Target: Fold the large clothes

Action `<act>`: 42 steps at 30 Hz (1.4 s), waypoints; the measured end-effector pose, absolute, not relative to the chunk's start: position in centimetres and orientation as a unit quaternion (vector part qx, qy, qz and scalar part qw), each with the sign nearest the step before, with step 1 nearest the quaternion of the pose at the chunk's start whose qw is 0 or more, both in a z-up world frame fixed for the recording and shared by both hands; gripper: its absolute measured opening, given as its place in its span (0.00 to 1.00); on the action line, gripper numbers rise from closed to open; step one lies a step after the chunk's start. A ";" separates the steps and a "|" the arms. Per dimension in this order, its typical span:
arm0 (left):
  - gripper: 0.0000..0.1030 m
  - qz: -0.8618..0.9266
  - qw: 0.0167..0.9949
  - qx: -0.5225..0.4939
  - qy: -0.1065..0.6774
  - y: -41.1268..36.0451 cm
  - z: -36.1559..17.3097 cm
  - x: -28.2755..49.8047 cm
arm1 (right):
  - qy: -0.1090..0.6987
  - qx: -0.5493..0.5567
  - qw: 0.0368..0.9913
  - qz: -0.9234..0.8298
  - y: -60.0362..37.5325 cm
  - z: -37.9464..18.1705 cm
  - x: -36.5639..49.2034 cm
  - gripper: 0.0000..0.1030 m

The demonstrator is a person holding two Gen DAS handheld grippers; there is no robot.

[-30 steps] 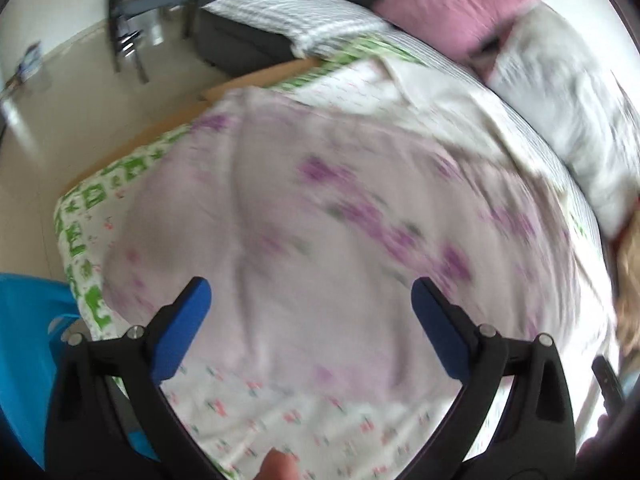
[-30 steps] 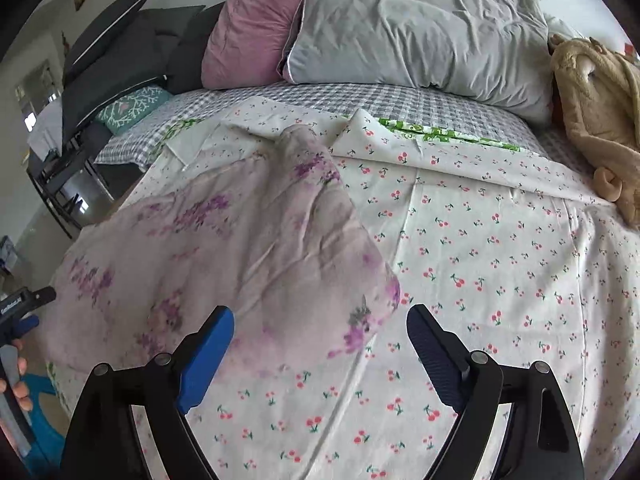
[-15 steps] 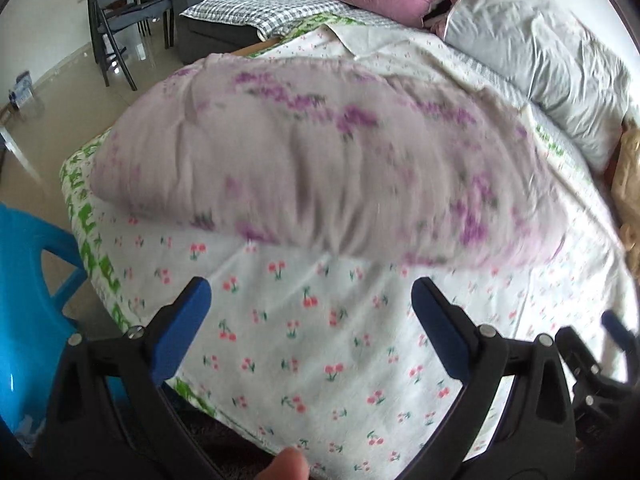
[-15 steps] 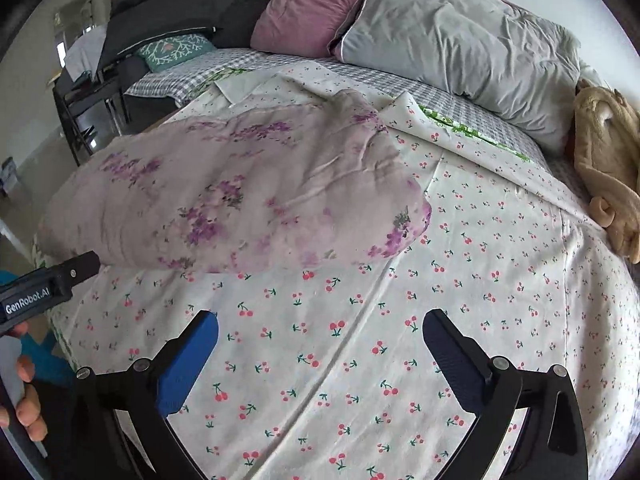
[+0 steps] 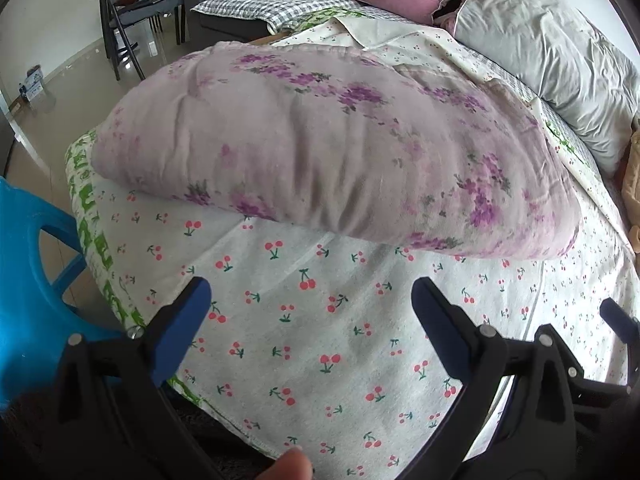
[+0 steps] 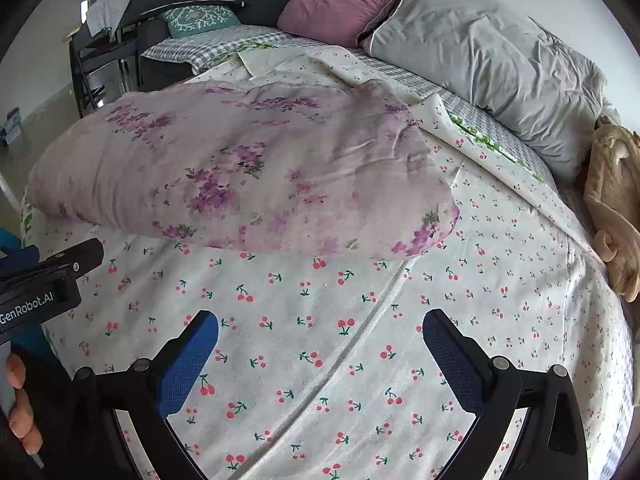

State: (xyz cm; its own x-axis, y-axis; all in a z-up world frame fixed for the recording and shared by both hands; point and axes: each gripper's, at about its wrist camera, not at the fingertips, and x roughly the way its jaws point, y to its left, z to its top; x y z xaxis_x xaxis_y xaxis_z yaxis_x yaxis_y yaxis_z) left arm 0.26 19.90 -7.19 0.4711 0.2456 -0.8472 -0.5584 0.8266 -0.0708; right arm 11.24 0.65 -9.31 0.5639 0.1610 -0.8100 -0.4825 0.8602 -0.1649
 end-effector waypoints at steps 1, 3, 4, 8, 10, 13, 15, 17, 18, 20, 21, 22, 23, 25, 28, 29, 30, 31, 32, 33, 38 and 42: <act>0.97 0.238 0.841 -0.169 0.455 19.8 -7.2 0.3 | 0.429 -0.188 0.864 0.187 0.7 -9.4 11.3 1.00; 0.97 0.236 0.843 -0.166 0.455 19.6 -7.2 0.3 | 0.429 -0.188 0.863 0.187 0.7 -9.4 11.4 1.00; 0.97 0.235 0.843 -0.165 0.454 19.6 -7.2 0.4 | 0.430 -0.188 0.863 0.188 0.7 -9.5 11.4 1.00; 0.97 0.231 0.843 -0.167 0.457 19.6 -7.2 0.4 | 0.434 -0.187 0.860 0.191 0.6 -9.7 11.3 1.00; 0.97 0.229 0.843 -0.167 0.457 19.5 -7.2 0.4 | 0.436 -0.186 0.859 0.191 0.5 -9.8 11.3 1.00; 0.97 0.227 0.843 -0.169 0.457 19.6 -7.2 0.4 | 0.438 -0.181 0.859 0.192 0.3 -9.8 11.4 1.00; 0.97 0.227 0.843 -0.170 0.457 19.7 -7.2 0.4 | 0.441 -0.177 0.859 0.192 0.3 -9.8 11.4 1.00; 0.97 0.225 0.843 -0.171 0.458 19.7 -7.2 0.4 | 0.443 -0.173 0.858 0.194 0.2 -9.8 11.4 1.00; 0.97 0.224 0.842 -0.171 0.459 19.7 -7.3 0.4 | 0.445 -0.171 0.857 0.194 0.2 -9.8 11.5 1.00; 0.97 0.222 0.842 -0.171 0.460 19.6 -7.3 0.4 | 0.447 -0.169 0.856 0.195 0.2 -9.9 11.5 1.00; 0.97 0.220 0.842 -0.172 0.461 19.5 -7.3 0.5 | 0.448 -0.169 0.856 0.195 0.2 -9.9 11.5 1.00; 0.97 0.219 0.842 -0.171 0.462 19.4 -7.3 0.5 | 0.448 -0.170 0.856 0.195 0.2 -10.0 11.5 1.00; 0.97 0.217 0.843 -0.171 0.462 19.4 -7.3 0.5 | 0.448 -0.171 0.855 0.195 0.2 -10.0 11.5 1.00; 0.97 0.215 0.843 -0.171 0.464 19.3 -7.3 0.5 | 0.449 -0.171 0.855 0.195 0.3 -10.1 11.5 1.00; 0.97 0.211 0.842 -0.170 0.466 19.2 -7.3 0.6 | 0.450 -0.173 0.854 0.196 0.3 -10.2 11.5 1.00; 0.97 0.210 0.842 -0.170 0.467 19.1 -7.4 0.6 | 0.451 -0.173 0.853 0.196 0.3 -10.2 11.5 1.00; 0.97 0.208 0.842 -0.169 0.467 19.1 -7.4 0.6 | 0.451 -0.174 0.853 0.196 0.3 -10.2 11.5 1.00; 0.97 0.208 0.842 -0.169 0.468 19.1 -7.4 0.7 | 0.451 -0.174 0.853 0.196 0.3 -10.3 11.5 1.00; 0.97 0.208 0.842 -0.170 0.468 19.0 -7.4 0.7 | 0.452 -0.174 0.853 0.196 0.2 -10.3 11.5 1.00; 0.97 0.206 0.842 -0.170 0.469 19.0 -7.4 0.7 | 0.452 -0.174 0.852 0.196 0.2 -10.3 11.5 1.00; 0.97 0.198 0.842 -0.169 0.472 18.7 -7.5 0.8 | 0.455 -0.171 0.852 0.196 0.0 -10.4 11.5 1.00; 0.97 0.190 0.842 -0.164 0.477 18.5 -7.6 1.0 | 0.457 -0.163 0.852 0.196 -0.3 -10.4 11.7 1.00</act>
State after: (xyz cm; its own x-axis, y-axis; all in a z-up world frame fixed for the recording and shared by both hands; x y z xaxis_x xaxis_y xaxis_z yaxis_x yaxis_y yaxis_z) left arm 0.97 18.50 -7.59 0.4721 0.1630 -0.8663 -0.4767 0.8739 -0.0953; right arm 11.71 -0.31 -10.39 0.5054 0.1856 -0.8427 -0.4837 0.8697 -0.0986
